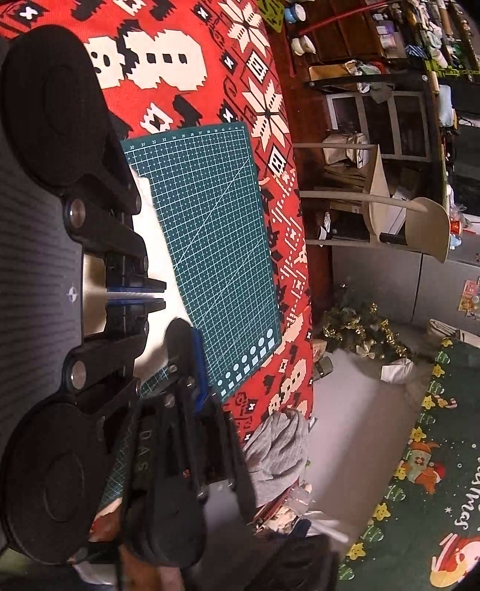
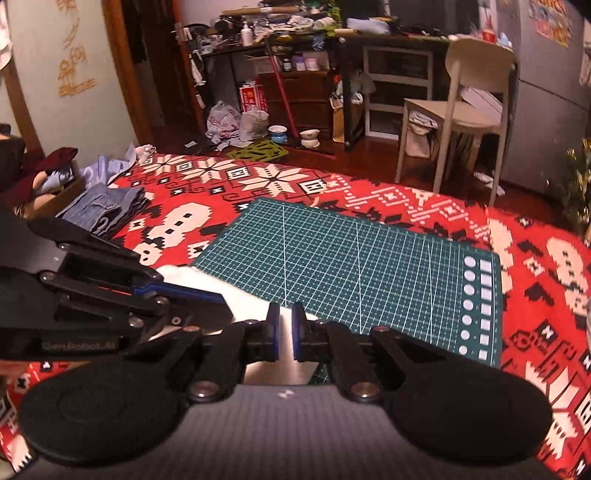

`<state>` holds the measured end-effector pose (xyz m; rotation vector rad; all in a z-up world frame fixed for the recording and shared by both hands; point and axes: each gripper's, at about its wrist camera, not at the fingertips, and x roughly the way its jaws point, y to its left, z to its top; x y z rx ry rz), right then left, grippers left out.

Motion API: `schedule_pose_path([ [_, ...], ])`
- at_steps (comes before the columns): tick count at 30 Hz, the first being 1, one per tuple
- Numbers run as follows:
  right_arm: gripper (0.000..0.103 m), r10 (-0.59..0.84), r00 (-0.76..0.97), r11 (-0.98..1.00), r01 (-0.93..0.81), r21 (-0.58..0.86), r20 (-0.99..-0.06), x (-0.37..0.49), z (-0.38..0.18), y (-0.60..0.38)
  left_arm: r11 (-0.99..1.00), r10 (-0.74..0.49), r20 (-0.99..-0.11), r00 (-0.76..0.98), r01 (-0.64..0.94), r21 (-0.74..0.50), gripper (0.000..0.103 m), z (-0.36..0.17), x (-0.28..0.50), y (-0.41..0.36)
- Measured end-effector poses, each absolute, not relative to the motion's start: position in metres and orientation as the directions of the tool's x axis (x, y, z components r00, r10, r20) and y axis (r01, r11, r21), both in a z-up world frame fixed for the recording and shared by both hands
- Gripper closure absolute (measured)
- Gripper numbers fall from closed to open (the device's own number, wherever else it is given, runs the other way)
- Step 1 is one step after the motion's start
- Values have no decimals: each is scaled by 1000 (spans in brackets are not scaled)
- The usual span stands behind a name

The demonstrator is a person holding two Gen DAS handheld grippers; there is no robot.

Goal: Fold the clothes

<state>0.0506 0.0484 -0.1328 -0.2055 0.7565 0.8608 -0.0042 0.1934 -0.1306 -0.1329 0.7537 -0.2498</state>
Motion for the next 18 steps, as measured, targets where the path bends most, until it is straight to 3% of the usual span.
schedule_pose_path([
  [10, 91, 637, 244, 543, -815, 201, -732, -27, -131, 33, 935, -353, -697, 624, 234, -265, 98, -124, -67, 195],
  [18, 91, 643, 207, 467, -869, 163, -738, -46, -129, 41, 954, -299, -715, 633, 216, -208, 97, -129, -115, 207],
])
